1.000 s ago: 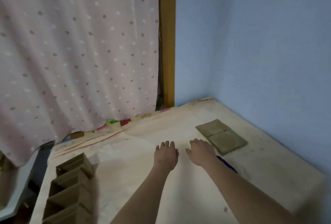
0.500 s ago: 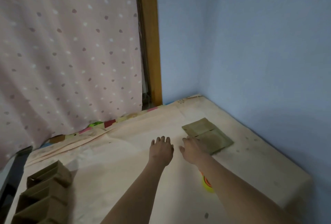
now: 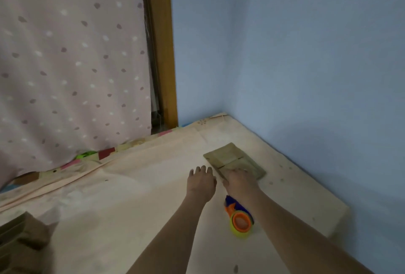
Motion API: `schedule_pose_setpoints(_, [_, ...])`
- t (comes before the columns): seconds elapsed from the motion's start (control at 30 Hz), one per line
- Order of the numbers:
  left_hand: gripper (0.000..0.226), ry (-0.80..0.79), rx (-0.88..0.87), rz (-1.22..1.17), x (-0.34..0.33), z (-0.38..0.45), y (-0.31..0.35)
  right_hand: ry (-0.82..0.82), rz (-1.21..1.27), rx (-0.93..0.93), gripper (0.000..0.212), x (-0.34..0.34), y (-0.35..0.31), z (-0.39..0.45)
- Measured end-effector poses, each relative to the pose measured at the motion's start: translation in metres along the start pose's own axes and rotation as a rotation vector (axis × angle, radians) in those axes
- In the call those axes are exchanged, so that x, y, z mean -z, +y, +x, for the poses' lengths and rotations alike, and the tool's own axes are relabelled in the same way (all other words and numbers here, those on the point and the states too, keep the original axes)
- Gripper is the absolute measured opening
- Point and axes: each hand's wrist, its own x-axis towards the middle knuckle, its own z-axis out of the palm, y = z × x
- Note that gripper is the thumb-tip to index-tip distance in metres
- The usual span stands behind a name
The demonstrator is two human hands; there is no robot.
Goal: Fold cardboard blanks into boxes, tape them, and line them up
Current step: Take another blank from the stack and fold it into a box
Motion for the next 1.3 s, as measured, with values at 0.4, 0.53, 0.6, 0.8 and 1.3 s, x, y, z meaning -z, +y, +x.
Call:
schedule_pose_setpoints(0.4, [0.053, 0.004, 0.149, 0.025, -0.007, 0.104, 0.066, -0.049, 0.064, 0.144, 0.031, 0.012, 0.107, 0.107])
schedule_pose_setpoints(0.53, [0.052, -0.017, 0.311, -0.004, -0.011, 0.128, 0.105, -0.065, 0.026, 0.261, 0.035, 0.013, 0.156, 0.142])
schedule_pose_setpoints(0.6, [0.052, -0.023, 0.386, -0.016, -0.010, 0.137, 0.124, -0.094, 0.014, 0.313, 0.039, 0.016, 0.176, 0.155])
schedule_pose_setpoints(0.8, [0.054, -0.051, 0.504, -0.021, -0.007, 0.151, 0.173, -0.108, 0.010, 0.413, 0.042, 0.029, 0.227, 0.177])
schedule_pose_setpoints(1.3, [0.051, -0.019, 0.526, -0.009, -0.016, 0.198, 0.187, -0.212, 0.049, 0.405, 0.042, 0.000, 0.261, 0.216])
